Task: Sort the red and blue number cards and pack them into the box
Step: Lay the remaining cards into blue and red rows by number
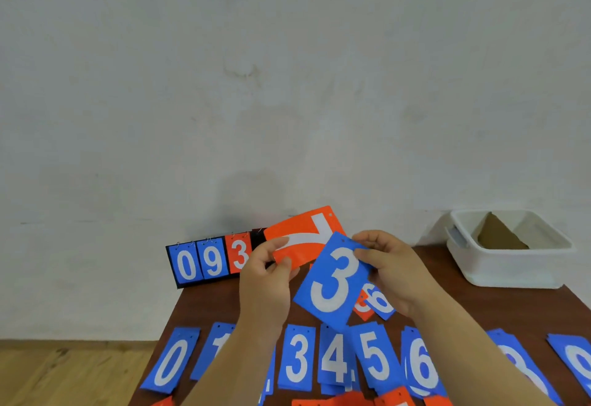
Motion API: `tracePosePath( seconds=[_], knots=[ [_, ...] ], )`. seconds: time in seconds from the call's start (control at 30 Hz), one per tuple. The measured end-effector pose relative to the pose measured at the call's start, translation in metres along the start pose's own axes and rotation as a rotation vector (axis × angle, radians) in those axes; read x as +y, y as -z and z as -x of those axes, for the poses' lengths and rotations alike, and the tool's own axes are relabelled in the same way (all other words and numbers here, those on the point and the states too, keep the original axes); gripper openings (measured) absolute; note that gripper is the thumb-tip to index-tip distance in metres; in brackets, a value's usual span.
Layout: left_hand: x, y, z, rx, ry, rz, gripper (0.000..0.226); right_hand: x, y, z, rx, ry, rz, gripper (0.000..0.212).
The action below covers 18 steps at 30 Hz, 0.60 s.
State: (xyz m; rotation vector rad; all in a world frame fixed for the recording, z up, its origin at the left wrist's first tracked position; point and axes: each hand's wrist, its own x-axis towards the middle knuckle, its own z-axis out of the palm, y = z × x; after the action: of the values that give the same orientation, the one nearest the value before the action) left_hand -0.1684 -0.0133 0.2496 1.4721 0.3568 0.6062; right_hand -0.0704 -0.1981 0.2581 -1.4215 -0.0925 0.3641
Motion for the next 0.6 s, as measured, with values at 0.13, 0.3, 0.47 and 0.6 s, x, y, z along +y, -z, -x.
tracePosePath(
  seconds=[0.13,0.3,0.47,0.6],
  knots=[
    [-0.001,0.005,0.005,-0.102,-0.048,-0.086,0.029,-0.007,-0.007,0.000,-0.013,0.010,-0.003,0.018],
    [0.003,0.016,-0.004,-0.268,0.027,-0.040,0.018,-0.016,-0.002,-0.014,-0.036,0.015,0.147,0.022],
    [0.023,0.025,-0.024,-0.438,0.138,-0.149,0.021,-0.031,-0.003,-0.023,-0.218,-0.003,0.361,0.021],
    [0.024,0.031,-0.031,-0.540,0.138,-0.291,0.025,-0.037,-0.013,-0.024,-0.291,0.018,0.457,0.015]
  ],
)
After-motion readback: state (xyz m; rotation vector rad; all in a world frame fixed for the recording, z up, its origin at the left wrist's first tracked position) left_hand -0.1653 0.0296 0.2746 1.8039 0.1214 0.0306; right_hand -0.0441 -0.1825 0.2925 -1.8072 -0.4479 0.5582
